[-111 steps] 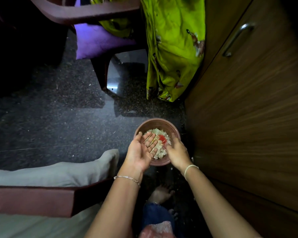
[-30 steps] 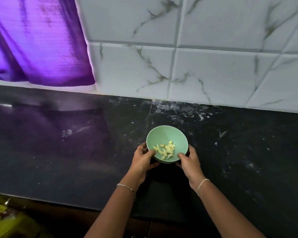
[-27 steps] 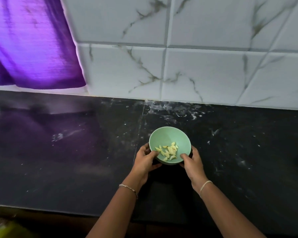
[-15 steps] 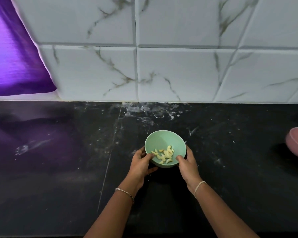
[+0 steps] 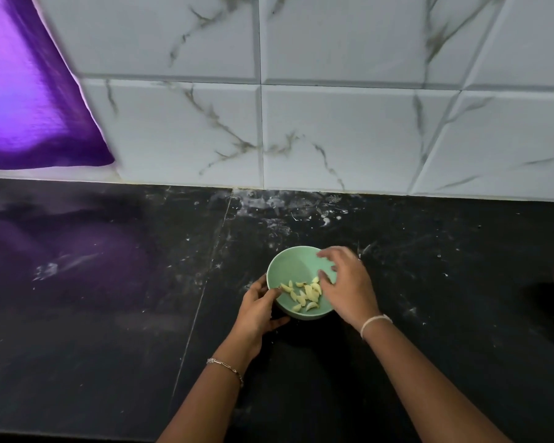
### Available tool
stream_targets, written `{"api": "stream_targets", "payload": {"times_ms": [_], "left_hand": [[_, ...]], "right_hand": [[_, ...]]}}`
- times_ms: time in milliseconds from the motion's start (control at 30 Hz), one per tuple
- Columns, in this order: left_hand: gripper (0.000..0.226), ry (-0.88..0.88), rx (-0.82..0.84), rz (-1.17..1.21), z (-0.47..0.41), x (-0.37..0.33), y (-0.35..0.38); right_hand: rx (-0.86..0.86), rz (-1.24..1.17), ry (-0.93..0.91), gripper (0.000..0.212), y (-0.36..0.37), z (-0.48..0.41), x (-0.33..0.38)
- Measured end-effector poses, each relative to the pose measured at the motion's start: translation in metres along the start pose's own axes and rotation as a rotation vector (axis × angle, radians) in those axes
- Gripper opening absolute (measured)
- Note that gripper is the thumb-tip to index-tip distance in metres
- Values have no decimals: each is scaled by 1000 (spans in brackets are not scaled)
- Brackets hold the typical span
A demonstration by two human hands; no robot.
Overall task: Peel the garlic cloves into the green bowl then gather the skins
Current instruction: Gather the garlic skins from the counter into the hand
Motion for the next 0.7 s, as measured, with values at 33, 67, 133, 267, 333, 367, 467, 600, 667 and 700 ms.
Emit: {"api": "stream_targets", "payload": {"times_ms": [33, 67, 133, 267, 333, 367, 467, 600, 667, 700], "left_hand": [[35, 2, 1, 3, 0, 0, 0], [33, 1, 5, 6, -1, -1, 0], [29, -7, 6, 11, -1, -1, -1], [25, -15, 7, 35, -2, -1, -4], [25, -19, 1, 42, -3, 0, -6], [25, -21, 1, 47, -4, 1, -6], [26, -23, 3, 60, -4, 1, -7], [26, -26, 14, 67, -5, 3, -7], [25, -28, 20, 71, -5, 3, -7], [25, -31, 21, 71, -5, 3, -6]], "right_hand": [[168, 64, -37, 39, 7, -7, 3], [348, 154, -60, 44, 16, -14, 4], [612, 370, -96, 56, 32, -21, 5], [717, 631, -171, 47, 49, -24, 10], [709, 658, -187, 37, 53, -24, 11], [710, 647, -181, 36, 54, -25, 10], [728, 553, -140, 36, 55, -29, 2], [682, 439, -84, 36, 57, -30, -5], [590, 422, -91, 36, 57, -30, -5], [552, 411, -88, 36, 56, -31, -6]]}}
Point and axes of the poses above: each hand's wrist, its own z-axis away from the middle knuckle, its own y-axis out of the palm, x = y × z, the point moved 4 cm from there along -z, towards the middle knuckle, and after that the axes turned 4 degrees about -x, right-handed, at the moved point
